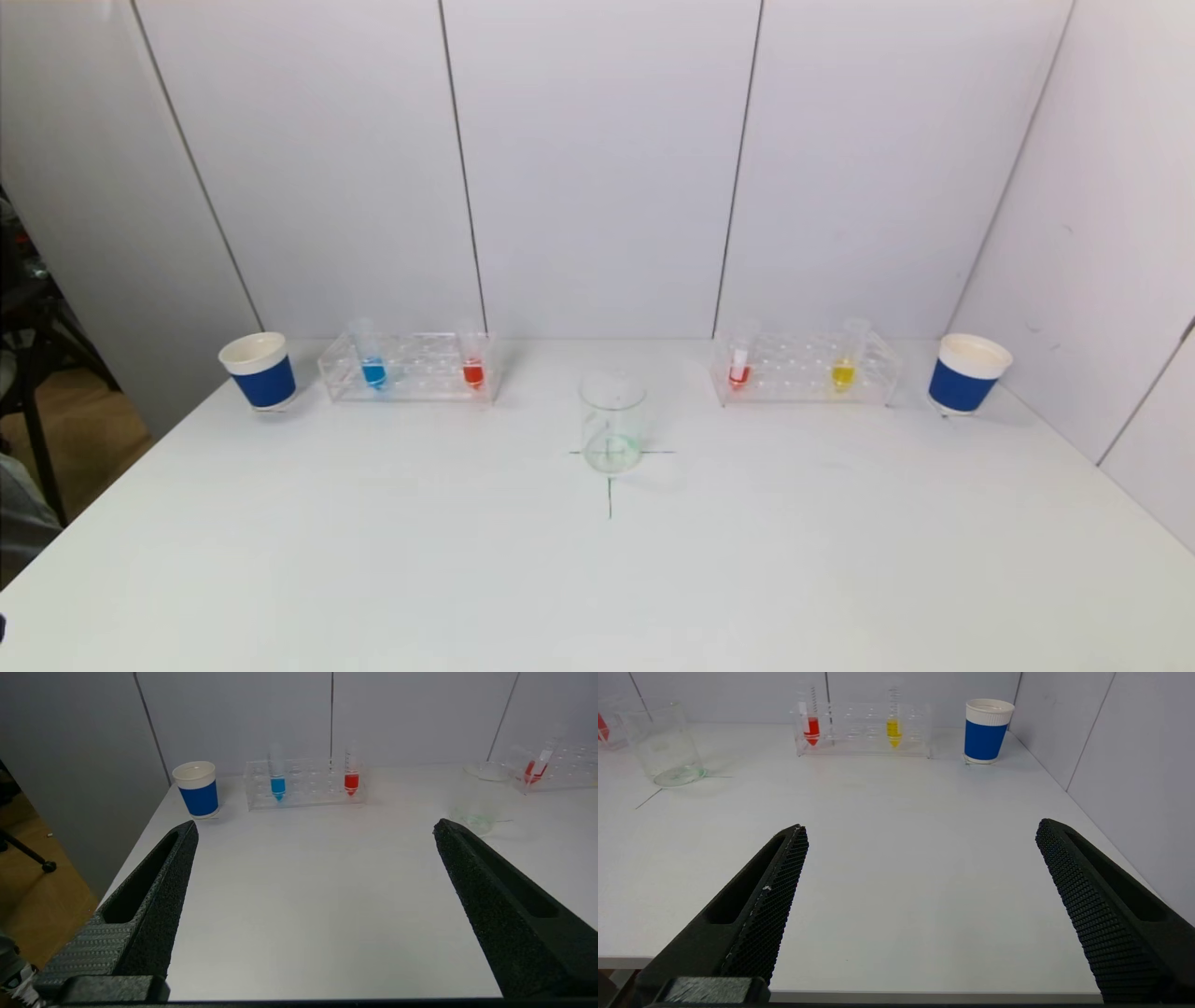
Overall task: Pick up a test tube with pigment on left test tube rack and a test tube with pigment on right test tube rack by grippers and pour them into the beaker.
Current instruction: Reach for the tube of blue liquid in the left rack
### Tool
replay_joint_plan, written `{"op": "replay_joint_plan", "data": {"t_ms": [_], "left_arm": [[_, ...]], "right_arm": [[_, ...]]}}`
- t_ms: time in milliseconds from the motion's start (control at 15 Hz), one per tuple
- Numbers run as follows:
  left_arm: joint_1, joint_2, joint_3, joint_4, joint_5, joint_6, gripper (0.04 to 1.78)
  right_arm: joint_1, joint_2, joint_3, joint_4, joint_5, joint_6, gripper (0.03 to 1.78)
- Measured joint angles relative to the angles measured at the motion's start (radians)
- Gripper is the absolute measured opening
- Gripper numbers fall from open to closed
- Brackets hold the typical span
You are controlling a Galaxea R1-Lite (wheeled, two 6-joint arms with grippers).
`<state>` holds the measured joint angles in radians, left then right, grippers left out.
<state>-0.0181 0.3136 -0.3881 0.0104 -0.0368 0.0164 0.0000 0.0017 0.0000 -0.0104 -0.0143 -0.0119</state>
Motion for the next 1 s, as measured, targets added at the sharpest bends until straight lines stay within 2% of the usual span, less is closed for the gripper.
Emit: {"op": "replay_joint_plan", "data": {"t_ms": [400,800,1000], "left_arm": [[-0.006,0.397,-0.023,-0.346,-0.001,-0.005,1.76],[0.002,0.760,-0.024,-0.620,-0.064,-0.013,1.76],[0.028,0.956,-0.024,-0.806,-0.076,-0.012,1.76]], "right_arm": [[0.000,0.000,0.000,0.000,0.000,0.000,1.77],[0.000,0.000,0.000,0.000,0.000,0.000,1.77],[0.000,0.000,0.000,0.000,-0.001,0.000,1.77]]}}
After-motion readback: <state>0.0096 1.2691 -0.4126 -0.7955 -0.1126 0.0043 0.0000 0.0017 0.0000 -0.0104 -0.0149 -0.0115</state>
